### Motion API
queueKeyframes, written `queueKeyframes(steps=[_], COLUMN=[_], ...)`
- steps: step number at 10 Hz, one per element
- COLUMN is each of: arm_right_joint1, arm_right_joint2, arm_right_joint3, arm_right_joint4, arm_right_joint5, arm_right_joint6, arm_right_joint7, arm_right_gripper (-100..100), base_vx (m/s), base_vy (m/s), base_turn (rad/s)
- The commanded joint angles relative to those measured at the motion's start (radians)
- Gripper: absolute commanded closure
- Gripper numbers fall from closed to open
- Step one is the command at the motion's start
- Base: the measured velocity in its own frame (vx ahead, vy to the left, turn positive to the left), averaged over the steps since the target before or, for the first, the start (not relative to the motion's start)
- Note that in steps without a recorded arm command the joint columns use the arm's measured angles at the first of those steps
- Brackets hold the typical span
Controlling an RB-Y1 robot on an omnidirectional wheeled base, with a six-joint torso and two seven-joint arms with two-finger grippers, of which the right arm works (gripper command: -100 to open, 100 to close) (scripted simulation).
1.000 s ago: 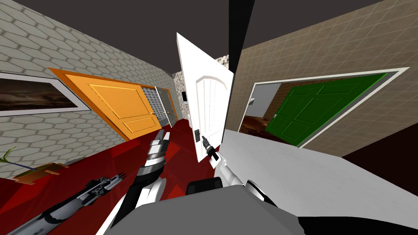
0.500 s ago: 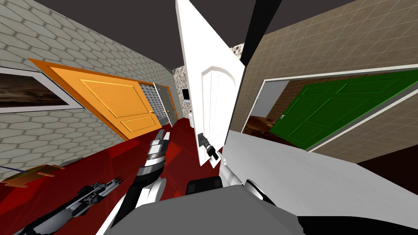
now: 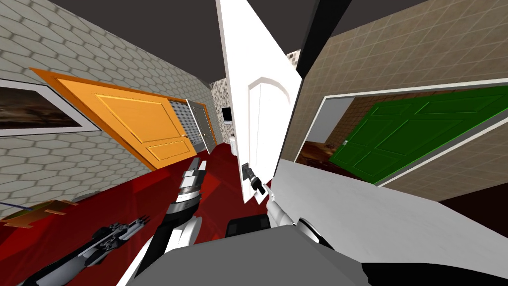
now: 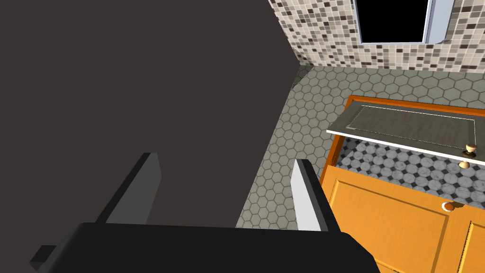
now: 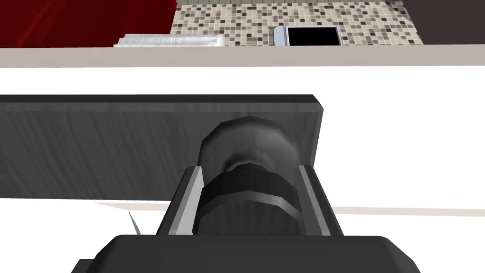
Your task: Push the door open
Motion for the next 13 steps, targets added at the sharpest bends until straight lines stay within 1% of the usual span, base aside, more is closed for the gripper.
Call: queueKeyframes(steps=[1,3,4,5,7,10,13], arm_right_joint1=[0.001,0.001,0.000,-0.001,-0.006,-0.011,-0.018], arm_right_joint2=[0.000,0.000,-0.005,-0.005,-0.006,-0.002,0.012], arm_right_joint3=[0.000,0.000,-0.017,-0.023,-0.052,-0.085,-0.129], arm_right_joint4=[0.000,0.000,0.007,0.009,0.017,0.027,0.039], arm_right_joint5=[0.000,0.000,-0.003,-0.003,-0.008,-0.013,-0.020], arm_right_joint6=[0.000,0.000,0.001,0.001,0.001,0.001,0.001], arm_right_joint7=[0.000,0.000,0.006,0.008,0.016,0.026,0.038], arm_right_gripper=[100,100,100,100,100,100,100], base_vx=[-0.015,-0.003,0.052,0.083,0.118,0.114,0.130], base_vy=[-0.011,-0.002,0.096,0.143,0.177,0.157,0.173], base_turn=[-0.001,-0.003,-0.055,-0.075,-0.063,-0.056,-0.074])
